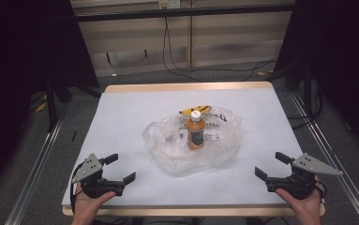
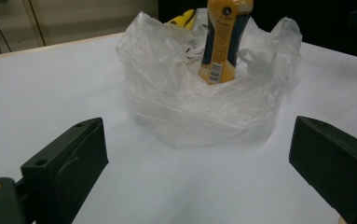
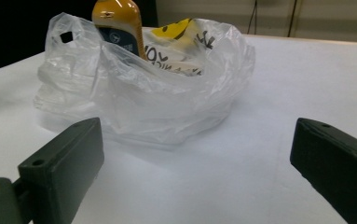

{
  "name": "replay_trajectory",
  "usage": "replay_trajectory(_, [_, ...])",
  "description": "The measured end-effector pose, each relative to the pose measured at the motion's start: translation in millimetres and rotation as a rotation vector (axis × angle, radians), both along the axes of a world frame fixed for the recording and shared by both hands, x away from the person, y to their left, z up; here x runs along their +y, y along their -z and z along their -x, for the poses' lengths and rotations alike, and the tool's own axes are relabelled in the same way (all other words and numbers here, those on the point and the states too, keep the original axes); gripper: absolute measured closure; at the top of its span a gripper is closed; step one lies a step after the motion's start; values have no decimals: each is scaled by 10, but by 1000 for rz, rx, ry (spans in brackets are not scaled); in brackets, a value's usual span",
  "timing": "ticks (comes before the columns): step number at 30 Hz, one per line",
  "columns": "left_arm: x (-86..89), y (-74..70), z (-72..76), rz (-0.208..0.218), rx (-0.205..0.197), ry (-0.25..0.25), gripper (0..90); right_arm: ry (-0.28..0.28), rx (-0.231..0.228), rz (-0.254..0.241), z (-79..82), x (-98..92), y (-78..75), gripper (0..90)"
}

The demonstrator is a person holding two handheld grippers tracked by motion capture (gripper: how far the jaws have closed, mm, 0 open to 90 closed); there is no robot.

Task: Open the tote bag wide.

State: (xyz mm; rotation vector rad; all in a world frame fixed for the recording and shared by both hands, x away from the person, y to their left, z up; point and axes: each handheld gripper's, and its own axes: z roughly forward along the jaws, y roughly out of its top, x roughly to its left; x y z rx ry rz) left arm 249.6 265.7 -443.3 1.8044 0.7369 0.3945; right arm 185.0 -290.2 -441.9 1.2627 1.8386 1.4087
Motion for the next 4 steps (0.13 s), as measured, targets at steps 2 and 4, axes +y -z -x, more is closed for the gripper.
replay_trajectory(2, [31,9,-10,6,-1,-23,36,1,-14,-13,-8,-8,-7,32])
replay_trajectory(4, [55,20,-28,-8,0,-13,32,6,-11,-16,-16,-2,-7,25])
